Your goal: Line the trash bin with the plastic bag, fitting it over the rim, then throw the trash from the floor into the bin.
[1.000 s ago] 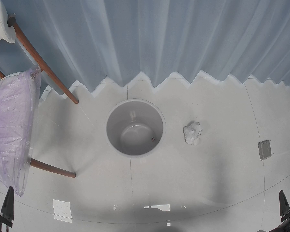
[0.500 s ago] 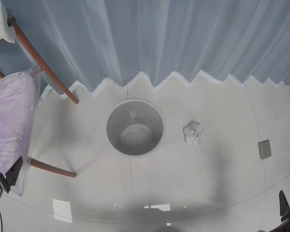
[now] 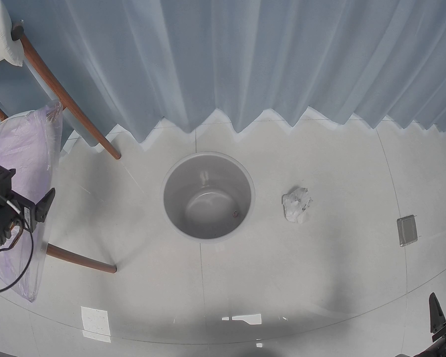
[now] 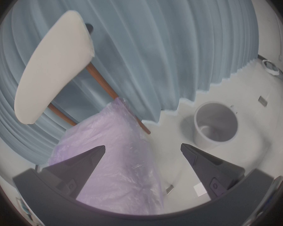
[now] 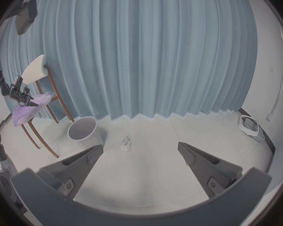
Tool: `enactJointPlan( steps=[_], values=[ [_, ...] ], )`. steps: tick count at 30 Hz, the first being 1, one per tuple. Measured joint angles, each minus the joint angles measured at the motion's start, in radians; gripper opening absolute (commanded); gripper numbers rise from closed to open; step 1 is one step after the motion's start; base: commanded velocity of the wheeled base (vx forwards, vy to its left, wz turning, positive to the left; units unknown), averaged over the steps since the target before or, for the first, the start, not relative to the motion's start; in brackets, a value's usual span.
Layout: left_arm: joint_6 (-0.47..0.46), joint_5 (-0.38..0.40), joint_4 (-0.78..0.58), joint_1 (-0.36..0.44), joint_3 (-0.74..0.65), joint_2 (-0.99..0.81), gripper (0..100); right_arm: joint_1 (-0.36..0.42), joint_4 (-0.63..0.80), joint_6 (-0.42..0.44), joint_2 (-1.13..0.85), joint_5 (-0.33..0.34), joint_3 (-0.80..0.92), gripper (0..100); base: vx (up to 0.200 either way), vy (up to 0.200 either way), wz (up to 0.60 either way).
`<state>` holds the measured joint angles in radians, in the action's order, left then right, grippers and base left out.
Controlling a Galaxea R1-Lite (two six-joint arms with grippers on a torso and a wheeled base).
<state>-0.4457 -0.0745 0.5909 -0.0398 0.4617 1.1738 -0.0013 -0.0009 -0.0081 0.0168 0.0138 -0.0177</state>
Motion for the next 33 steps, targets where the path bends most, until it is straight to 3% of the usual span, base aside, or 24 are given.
enactJointPlan(
  steps=[5,17,30,31,33],
  values=[
    [-0.071,-0.072,0.028,-0.006,0.025,0.133,100,-0.001,0.0,-0.002,0.0,0.007,0.0,100,0.0,0.0,0.0],
    [-0.097,-0.075,0.069,0.019,0.115,0.303,100,0.0,-0.001,-0.003,0.0,0.015,0.0,100,0.0,0.0,0.0],
    [-0.156,-0.126,0.112,-0.008,0.135,0.35,100,0.0,0.0,-0.004,0.0,0.015,0.0,100,0.0,0.0,0.0],
    [-0.156,-0.128,0.114,-0.015,0.134,0.35,0,0.0,-0.001,-0.004,0.0,0.015,0.0,100,0.0,0.0,0.0],
    [-0.156,-0.131,0.119,-0.029,0.131,0.351,0,0.0,0.0,-0.004,0.0,0.015,0.0,100,0.0,0.0,0.0]
  ],
)
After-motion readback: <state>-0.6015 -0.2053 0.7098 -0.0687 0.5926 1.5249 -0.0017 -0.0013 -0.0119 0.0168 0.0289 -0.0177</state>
